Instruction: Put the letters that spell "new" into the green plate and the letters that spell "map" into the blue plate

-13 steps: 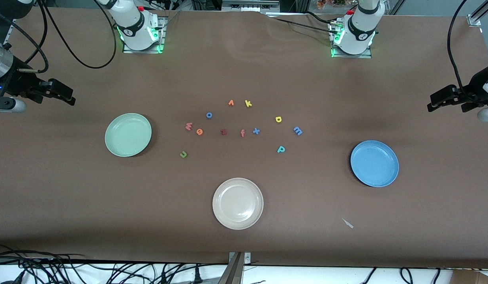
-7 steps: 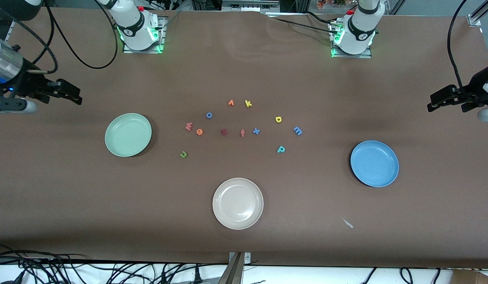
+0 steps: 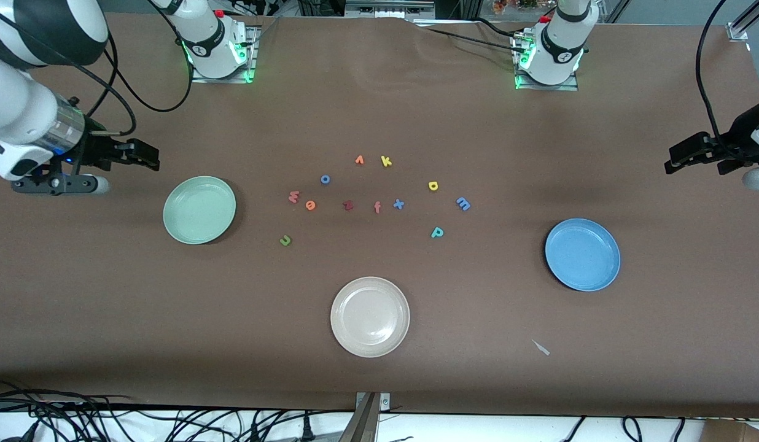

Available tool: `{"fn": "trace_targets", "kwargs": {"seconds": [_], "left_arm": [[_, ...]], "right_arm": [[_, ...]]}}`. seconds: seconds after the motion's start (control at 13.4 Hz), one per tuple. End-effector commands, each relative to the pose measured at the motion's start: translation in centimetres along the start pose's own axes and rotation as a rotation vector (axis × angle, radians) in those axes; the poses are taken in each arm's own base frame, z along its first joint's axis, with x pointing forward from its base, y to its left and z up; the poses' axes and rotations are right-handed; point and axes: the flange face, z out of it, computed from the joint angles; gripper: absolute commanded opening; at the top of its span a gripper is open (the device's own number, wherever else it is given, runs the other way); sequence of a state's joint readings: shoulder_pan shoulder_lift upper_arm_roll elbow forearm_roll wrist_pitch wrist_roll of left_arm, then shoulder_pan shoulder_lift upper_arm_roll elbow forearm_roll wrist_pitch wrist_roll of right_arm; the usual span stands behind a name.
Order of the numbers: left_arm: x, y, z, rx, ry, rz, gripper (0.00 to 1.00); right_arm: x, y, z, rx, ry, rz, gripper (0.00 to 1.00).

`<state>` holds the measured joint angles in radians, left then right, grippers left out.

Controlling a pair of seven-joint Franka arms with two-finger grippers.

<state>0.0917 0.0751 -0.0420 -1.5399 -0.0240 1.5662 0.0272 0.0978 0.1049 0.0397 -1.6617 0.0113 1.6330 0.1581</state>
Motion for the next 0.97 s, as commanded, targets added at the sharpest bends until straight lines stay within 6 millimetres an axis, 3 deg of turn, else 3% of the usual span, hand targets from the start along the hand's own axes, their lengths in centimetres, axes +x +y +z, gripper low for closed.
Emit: {"fn": "trace_targets", "kwargs": {"seconds": [0.0, 0.15, 0.3, 0.45, 0.6, 0.75, 0.9], "left_arm": [[0.2, -0.1, -0.4, -0.018, 0.005, 0.006, 1.0], [0.4, -0.2, 0.2, -0.019, -0.006, 0.006, 1.0], [1.9, -0.2, 3.5, -0.038, -0.068, -0.016, 1.0], [2.6, 1.0, 4.1, -0.028, -0.076, -0.129, 1.0], [2.9, 0.7, 4.5, -0.028, -0.084, -0.229, 1.0], [3.1, 2.7, 5.1, -0.017, -0.092, -0.205, 1.0], [3.9, 5.1, 7.7, -0.014, -0.136, -0.171, 1.0]], "right_arm": [[0.5, -3.4, 1.7, -0.023, -0.004, 0.077, 1.0], [0.4, -5.6, 3.5, -0.03, -0.003, 0.14, 1.0], [0.1, -7.3, 5.5, -0.03, 0.004, 0.186, 1.0], [-0.7, -9.2, 7.3, -0.045, -0.018, 0.188, 1.0], [-1.5, -9.8, 9.4, -0.057, -0.048, 0.176, 1.0], [-1.9, -10.5, 11.7, -0.055, -0.045, 0.166, 0.99], [-2.5, -11.6, 15.0, -0.038, -0.008, 0.183, 0.99]]}}
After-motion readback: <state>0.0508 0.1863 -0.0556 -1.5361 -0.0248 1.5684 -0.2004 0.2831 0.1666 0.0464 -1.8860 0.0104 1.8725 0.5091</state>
